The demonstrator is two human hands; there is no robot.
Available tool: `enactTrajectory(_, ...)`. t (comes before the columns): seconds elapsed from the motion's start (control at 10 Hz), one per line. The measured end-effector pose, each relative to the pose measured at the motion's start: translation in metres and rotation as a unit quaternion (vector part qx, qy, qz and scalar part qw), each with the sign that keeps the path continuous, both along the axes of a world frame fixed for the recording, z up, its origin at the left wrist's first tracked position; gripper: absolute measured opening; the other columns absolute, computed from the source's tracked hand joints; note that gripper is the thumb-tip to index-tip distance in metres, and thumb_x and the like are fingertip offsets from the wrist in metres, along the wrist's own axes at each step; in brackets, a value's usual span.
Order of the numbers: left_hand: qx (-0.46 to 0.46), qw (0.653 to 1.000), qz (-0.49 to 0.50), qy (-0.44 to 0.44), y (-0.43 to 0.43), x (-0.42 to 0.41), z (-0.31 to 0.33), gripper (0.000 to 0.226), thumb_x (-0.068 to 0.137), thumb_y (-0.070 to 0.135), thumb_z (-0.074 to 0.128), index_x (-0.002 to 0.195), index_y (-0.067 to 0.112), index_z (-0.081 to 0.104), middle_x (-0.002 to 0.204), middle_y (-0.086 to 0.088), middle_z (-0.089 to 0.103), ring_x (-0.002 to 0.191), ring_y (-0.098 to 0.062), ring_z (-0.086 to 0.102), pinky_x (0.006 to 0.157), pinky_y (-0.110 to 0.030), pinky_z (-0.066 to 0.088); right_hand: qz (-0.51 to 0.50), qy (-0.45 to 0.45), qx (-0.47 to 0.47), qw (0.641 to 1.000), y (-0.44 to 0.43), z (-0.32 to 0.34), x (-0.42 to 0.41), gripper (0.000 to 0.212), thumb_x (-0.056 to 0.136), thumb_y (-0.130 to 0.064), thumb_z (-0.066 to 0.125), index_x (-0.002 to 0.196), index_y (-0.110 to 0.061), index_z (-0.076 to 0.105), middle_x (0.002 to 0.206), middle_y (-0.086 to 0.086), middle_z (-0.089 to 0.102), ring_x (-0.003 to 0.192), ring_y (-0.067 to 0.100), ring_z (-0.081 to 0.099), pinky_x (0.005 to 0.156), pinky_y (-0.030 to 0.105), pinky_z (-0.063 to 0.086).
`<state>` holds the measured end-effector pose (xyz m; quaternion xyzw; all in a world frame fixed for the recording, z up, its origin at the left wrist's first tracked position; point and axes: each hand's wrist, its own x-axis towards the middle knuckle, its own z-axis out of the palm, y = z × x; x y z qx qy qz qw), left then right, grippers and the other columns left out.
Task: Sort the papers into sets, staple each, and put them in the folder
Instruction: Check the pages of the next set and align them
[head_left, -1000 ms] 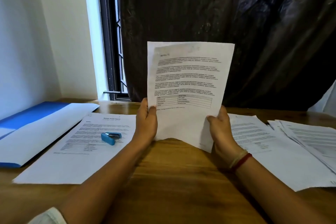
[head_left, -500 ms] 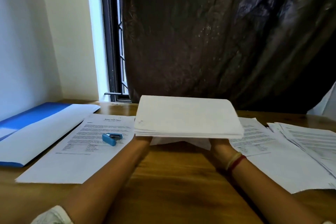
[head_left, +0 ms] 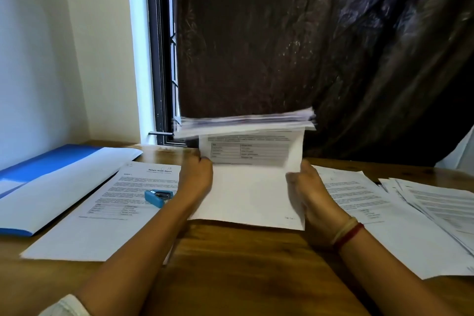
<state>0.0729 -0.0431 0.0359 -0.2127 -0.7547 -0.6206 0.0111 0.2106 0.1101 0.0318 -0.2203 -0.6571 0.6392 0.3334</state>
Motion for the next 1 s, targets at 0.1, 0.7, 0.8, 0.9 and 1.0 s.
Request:
enactTrajectory(0.1,-0.046,0.999,0.0,-0.016,0.002,-0.008,-0.013,0.034,0.099,0.015,0.031,0.127,0.013,0.051,0.127,-0.007,0.058,0.1,-0.022,0.055,0.086,-0.036,0.049,0.015,-0.08,-0.077,0.994,0.008,-0.006,-0.012,0.039,0.093,0.008,0.039,0.116,-0.02,0.053,0.127,0.008,0.06,0.111,0.031,0.059,0.097,0.045,0.048)
enactTrajectory(0.7,-0.158,0.973,-0.155,0.068,0.015,0.033,-0.033,0.033,0.104,0.018,0.032,0.131,0.01,0.048,0.125,0.002,0.054,0.097,-0.007,0.049,0.065,-0.01,0.036,-0.153,-0.135,-0.115,0.972,0.06,-0.006,0.02,0.039,0.1,-0.003,0.036,0.137,0.011,0.041,0.14,0.026,0.047,0.13,0.041,0.044,0.107,0.047,0.039)
enactTrajectory(0.8,-0.19,0.966,-0.169,0.049,0.017,0.031,-0.036,0.035,0.103,0.02,0.032,0.132,0.011,0.049,0.132,-0.004,0.055,0.099,-0.01,0.052,0.075,-0.02,0.042,-0.16,-0.163,-0.087,0.97,0.07,-0.011,0.016,0.039,0.103,-0.006,0.033,0.138,0.008,0.039,0.143,0.023,0.044,0.127,0.039,0.046,0.103,0.041,0.04)
enactTrajectory(0.9,-0.214,0.964,-0.16,-0.006,0.019,0.024,-0.03,0.031,0.102,0.02,0.033,0.119,0.006,0.055,0.113,-0.006,0.06,0.091,-0.018,0.059,0.074,-0.024,0.045,-0.154,-0.174,-0.068,0.97,0.066,-0.007,0.015,0.033,0.104,-0.012,0.037,0.133,0.0,0.047,0.124,0.014,0.055,0.101,0.03,0.051,0.089,0.036,0.043)
enactTrajectory(1.0,-0.197,0.968,-0.135,-0.08,0.016,0.013,-0.018,0.026,0.102,0.028,0.042,0.091,0.009,0.058,0.09,-0.005,0.064,0.081,-0.021,0.063,0.078,-0.032,0.051,-0.122,-0.174,-0.048,0.976,0.06,-0.014,0.008,0.021,0.103,-0.014,0.04,0.12,-0.011,0.053,0.111,0.01,0.059,0.095,0.03,0.057,0.083,0.037,0.046)
